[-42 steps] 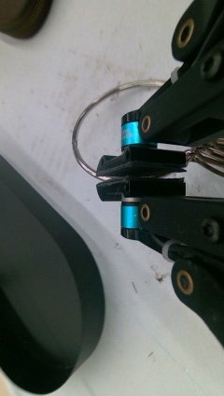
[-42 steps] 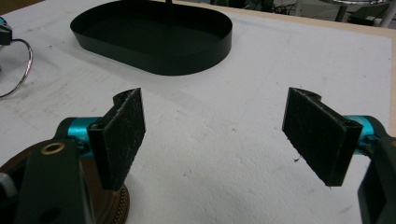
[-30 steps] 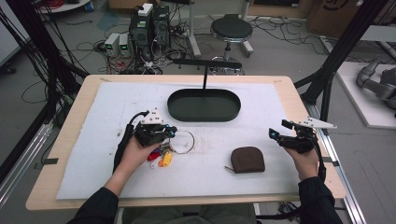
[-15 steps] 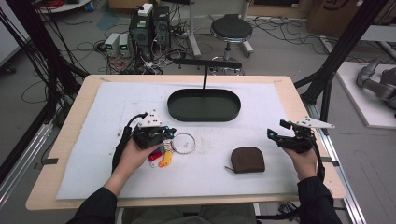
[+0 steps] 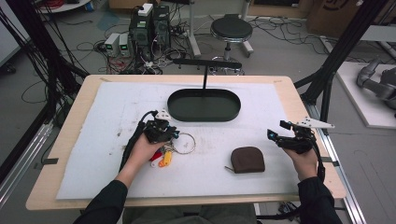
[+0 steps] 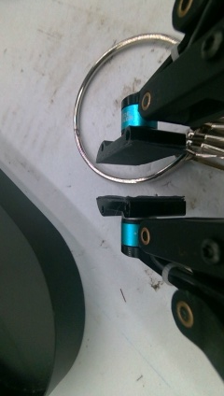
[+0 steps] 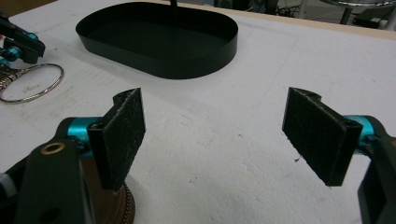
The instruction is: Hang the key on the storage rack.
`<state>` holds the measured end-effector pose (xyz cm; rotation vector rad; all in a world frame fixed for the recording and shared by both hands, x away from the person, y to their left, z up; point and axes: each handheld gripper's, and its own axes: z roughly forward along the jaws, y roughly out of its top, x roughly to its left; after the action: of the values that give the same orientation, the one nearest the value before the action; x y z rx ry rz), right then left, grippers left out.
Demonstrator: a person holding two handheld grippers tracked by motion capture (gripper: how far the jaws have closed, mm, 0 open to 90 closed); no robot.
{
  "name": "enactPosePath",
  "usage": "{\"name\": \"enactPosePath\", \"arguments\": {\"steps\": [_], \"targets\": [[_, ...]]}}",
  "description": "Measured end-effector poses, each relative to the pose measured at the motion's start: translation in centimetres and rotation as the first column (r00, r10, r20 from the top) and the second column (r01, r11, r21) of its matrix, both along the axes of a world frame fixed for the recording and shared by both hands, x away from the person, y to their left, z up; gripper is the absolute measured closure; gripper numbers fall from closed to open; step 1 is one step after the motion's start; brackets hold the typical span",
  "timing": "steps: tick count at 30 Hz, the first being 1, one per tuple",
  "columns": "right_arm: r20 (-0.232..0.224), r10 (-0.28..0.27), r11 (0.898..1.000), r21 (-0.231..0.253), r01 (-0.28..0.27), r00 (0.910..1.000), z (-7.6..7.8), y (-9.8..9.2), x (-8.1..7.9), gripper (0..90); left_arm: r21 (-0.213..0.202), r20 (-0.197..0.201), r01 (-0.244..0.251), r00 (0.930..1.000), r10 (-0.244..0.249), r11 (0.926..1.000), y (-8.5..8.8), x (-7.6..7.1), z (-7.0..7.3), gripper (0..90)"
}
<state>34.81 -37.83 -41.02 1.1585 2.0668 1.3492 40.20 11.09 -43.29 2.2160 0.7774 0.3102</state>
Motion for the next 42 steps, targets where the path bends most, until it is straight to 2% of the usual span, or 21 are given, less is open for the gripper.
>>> {"name": "enactPosePath", "arguments": {"steps": [3, 5, 7, 9, 12, 16, 18, 21, 25, 28, 35, 39, 42], "targets": [[0.001, 0.0, 1.0, 0.002, 0.0, 1.0, 0.0, -0.1, 0.0, 21.9, 0.025, -0.017, 0.016, 0.9997, -0.015, 0.9996, -0.4, 0.1, -0.5, 73.7], [0.0, -0.001, 1.0, 0.001, 0.001, 1.0, 0.0, -0.1, 0.0, 21.9, 0.05, 0.001, 0.015, 0.9999, -0.015, 0.9987, -0.8, 0.0, -0.5, 74.4], [-0.002, -0.001, 1.0, 0.0, 0.001, 1.0, 0.0, -0.1, 0.0, 21.9, 0.056, 0.009, 0.016, 0.9998, -0.017, 0.9983, -0.9, -0.1, -0.5, 77.5], [0.003, 0.002, 1.0, -0.005, -0.002, 1.0, 0.0, 0.0, 0.0, 21.9, 0.061, 0.018, 0.021, 0.9996, -0.022, 0.9979, -1.0, -0.2, -0.6, 84.9], [0.003, 0.002, 1.0, -0.003, -0.002, 1.0, 0.0, 0.0, -0.1, 21.9, 0.071, 0.024, 0.02, 0.9995, -0.022, 0.9972, -1.1, -0.2, -0.5, 86.2], [0.007, 0.002, 1.0, 0.004, -0.002, 1.0, 0.0, -0.1, -0.1, 21.9, 0.048, 0.014, 0.018, 0.9997, -0.018, 0.9987, -0.8, -0.2, -0.4, 86.2], [0.008, 0.001, 1.0, 0.004, -0.001, 1.0, 0.0, -0.2, -0.1, 21.9, 0.005, 0.019, 0.022, 0.9996, -0.022, 0.9997, -0.4, -0.3, 0.1, 86.2], [0.008, 0.002, 1.0, 0.008, -0.002, 1.0, 0.0, -0.2, -0.1, 21.9, -0.058, 0.038, 0.043, 0.9985, -0.041, 0.9974, 0.2, -0.7, 1.0, 86.2], [0.009, 0.004, 1.0, 0.01, -0.005, 0.9999, 0.0, -0.2, -0.1, 21.9, -0.122, 0.066, 0.087, 0.9947, -0.08, 0.9887, 0.8, -1.6, 2.2, 86.2], [0.014, 0.008, 1.0, 0.011, -0.008, 0.9999, 0.1, -0.1, -0.1, 21.9, -0.141, 0.092, 0.133, 0.9884, -0.121, 0.981, 1.1, -2.5, 3.1, 86.2], [0.016, 0.012, 1.0, 0.012, -0.012, 0.9998, 0.1, -0.1, -0.2, 21.9, -0.141, 0.14, 0.23, 0.9676, -0.21, 0.9631, 1.4, -4.1, 4.0, 86.1], [0.018, 0.013, 1.0, 0.015, -0.014, 0.9997, 0.2, -0.1, -0.2, 21.9, -0.156, 0.136, 0.275, 0.9572, -0.256, 0.9487, 1.4, -4.4, 4.0, 85.7], [0.019, 0.014, 1.0, 0.015, -0.014, 0.9997, 0.1, -0.1, -0.2, 21.9, -0.148, 0.131, 0.302, 0.9499, -0.284, 0.9418, 1.4, -4.5, 4.0, 85.5]]}}
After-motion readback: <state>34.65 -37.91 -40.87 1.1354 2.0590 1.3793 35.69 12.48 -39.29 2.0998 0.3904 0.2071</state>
